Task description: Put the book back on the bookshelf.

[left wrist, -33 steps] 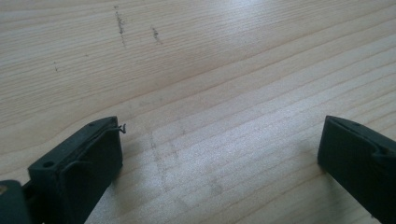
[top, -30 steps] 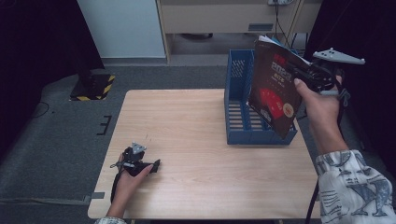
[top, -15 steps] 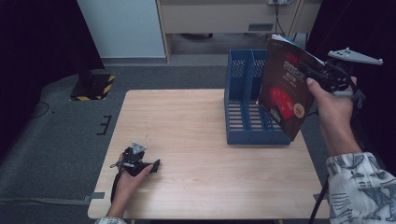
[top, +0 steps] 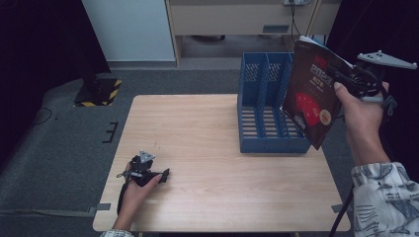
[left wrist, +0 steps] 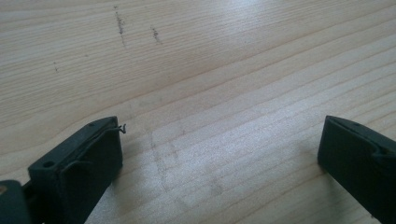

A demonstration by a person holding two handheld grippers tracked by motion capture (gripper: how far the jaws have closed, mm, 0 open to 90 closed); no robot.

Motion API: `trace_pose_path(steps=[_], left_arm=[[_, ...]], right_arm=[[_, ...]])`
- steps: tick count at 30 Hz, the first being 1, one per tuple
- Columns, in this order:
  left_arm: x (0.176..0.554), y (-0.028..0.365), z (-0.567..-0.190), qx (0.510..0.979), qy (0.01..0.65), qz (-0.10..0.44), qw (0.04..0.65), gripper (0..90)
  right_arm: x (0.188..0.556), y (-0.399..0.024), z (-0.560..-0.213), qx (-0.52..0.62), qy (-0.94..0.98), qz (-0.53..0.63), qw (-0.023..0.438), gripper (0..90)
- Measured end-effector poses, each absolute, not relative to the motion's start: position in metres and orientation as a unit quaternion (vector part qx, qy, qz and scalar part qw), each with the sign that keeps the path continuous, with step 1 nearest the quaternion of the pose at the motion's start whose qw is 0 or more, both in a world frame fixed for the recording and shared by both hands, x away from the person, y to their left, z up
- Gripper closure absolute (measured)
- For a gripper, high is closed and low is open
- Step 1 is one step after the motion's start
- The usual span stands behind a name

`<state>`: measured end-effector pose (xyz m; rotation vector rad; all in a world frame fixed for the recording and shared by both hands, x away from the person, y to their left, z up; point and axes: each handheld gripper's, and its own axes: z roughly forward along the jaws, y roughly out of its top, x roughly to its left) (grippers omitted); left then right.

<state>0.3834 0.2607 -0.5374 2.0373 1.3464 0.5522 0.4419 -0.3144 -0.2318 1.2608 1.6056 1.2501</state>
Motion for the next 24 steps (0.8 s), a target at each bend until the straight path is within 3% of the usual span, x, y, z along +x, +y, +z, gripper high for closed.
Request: trace_pose_path(steps=[12,24], left_arm=[[0.383,0.261,-0.537,0.773,0.511,0.209,0.314,0.0],[0.384,0.261,-0.537,0.773,0.511,0.209,0.314,0.0]], right_arm=[[0.448,-0.325,-0.241,0.510,0.617,0.464,0.379,87.1],[0.484,-0.324,-0.255,0.530,0.602,0.457,0.384,87.1]])
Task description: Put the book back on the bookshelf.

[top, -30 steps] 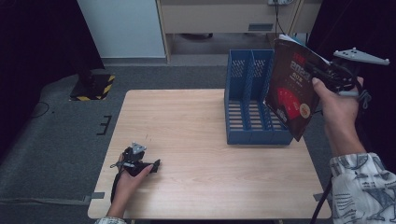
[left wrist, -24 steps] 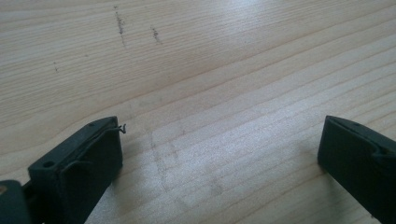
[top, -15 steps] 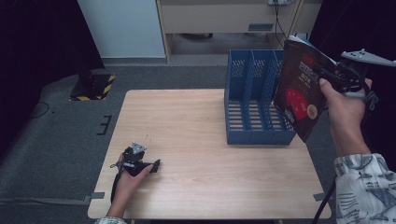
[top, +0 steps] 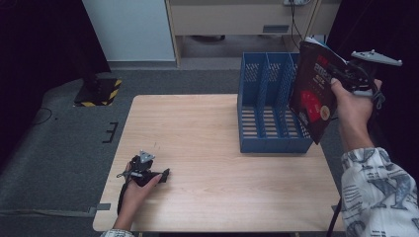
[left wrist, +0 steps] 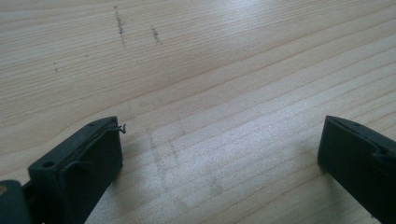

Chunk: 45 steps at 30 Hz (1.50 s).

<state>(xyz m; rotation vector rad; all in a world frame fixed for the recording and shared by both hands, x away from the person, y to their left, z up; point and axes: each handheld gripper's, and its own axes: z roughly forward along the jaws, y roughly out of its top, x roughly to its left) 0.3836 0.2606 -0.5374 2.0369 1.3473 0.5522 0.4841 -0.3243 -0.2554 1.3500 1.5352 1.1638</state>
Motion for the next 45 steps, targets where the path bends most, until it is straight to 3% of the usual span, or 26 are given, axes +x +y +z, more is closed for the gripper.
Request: trace_pose_path(steps=[17,45], left_arm=[[0.384,0.260,-0.537,0.772,0.511,0.210,0.314,0.0],[0.384,0.260,-0.537,0.771,0.513,0.209,0.314,0.0]], right_arm=[[0.515,-0.312,-0.270,0.537,0.596,0.453,0.389,87.1],[0.519,-0.309,-0.284,0.530,0.585,0.463,0.403,87.1]])
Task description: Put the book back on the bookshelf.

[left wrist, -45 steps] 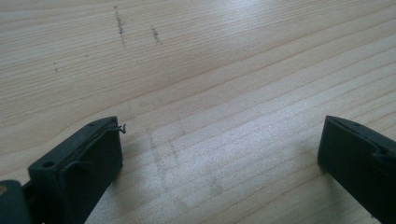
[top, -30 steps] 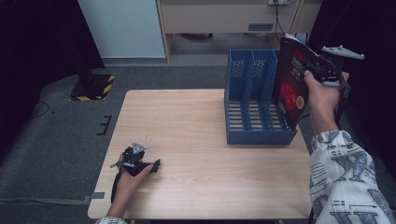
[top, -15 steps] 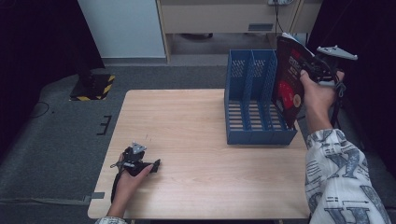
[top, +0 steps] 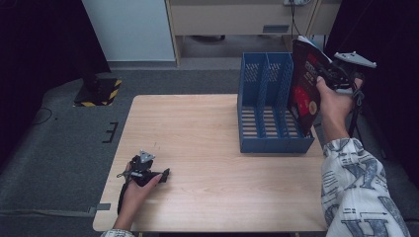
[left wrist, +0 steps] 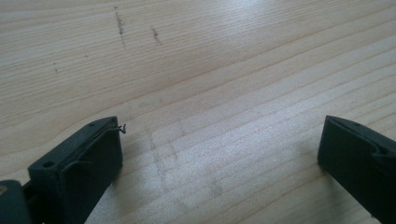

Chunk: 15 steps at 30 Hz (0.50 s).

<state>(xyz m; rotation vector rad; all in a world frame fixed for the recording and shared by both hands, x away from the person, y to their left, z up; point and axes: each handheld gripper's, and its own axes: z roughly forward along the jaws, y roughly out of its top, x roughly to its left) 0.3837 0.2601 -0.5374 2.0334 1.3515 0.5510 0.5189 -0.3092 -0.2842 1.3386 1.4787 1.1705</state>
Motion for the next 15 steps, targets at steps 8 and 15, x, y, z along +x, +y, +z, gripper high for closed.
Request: trace_pose_path(steps=[8,15], left_arm=[[0.384,0.260,-0.537,0.771,0.513,0.209,0.314,0.0],[0.384,0.260,-0.537,0.773,0.512,0.209,0.312,0.0]], right_arm=[[0.519,-0.308,-0.294,0.534,0.584,0.456,0.408,87.1],[0.521,-0.306,-0.308,0.537,0.582,0.452,0.410,87.1]])
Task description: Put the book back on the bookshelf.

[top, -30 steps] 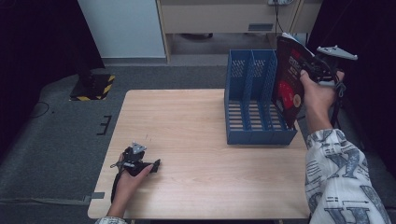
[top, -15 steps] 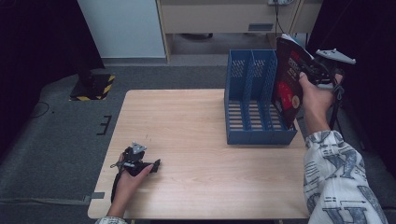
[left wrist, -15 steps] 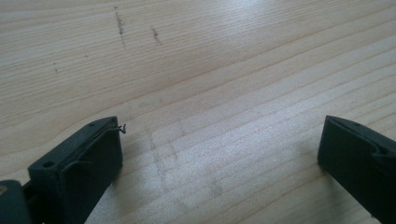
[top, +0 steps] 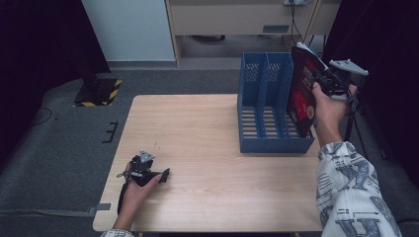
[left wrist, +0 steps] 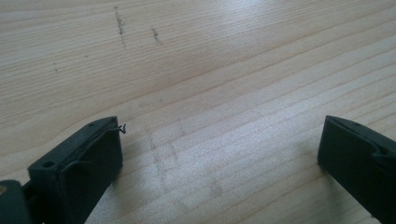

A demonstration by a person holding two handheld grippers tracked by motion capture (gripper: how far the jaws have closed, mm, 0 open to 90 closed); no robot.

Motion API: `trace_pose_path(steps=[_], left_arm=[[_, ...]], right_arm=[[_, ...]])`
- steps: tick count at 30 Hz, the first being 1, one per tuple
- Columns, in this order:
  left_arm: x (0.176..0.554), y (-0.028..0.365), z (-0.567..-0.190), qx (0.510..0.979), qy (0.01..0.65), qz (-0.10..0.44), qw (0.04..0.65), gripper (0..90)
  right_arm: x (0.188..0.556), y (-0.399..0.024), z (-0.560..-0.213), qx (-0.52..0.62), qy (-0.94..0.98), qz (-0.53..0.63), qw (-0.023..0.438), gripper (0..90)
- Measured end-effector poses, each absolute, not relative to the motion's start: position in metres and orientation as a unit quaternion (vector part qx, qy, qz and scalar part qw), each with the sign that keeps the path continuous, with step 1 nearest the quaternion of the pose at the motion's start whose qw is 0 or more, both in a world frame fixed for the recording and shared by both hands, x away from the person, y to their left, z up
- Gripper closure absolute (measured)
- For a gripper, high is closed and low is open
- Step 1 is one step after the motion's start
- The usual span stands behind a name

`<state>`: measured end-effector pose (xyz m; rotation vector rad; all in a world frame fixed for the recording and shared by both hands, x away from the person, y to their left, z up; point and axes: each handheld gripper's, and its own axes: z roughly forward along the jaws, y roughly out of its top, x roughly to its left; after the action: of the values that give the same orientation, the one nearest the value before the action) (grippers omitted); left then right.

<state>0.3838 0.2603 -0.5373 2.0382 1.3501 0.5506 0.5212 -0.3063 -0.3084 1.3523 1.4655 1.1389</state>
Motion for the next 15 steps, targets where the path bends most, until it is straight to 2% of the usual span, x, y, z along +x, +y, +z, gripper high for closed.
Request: trace_pose_path(steps=[15], left_arm=[[0.384,0.260,-0.537,0.773,0.512,0.209,0.312,0.0]], right_arm=[[0.528,-0.301,-0.332,0.539,0.582,0.449,0.411,87.1]])
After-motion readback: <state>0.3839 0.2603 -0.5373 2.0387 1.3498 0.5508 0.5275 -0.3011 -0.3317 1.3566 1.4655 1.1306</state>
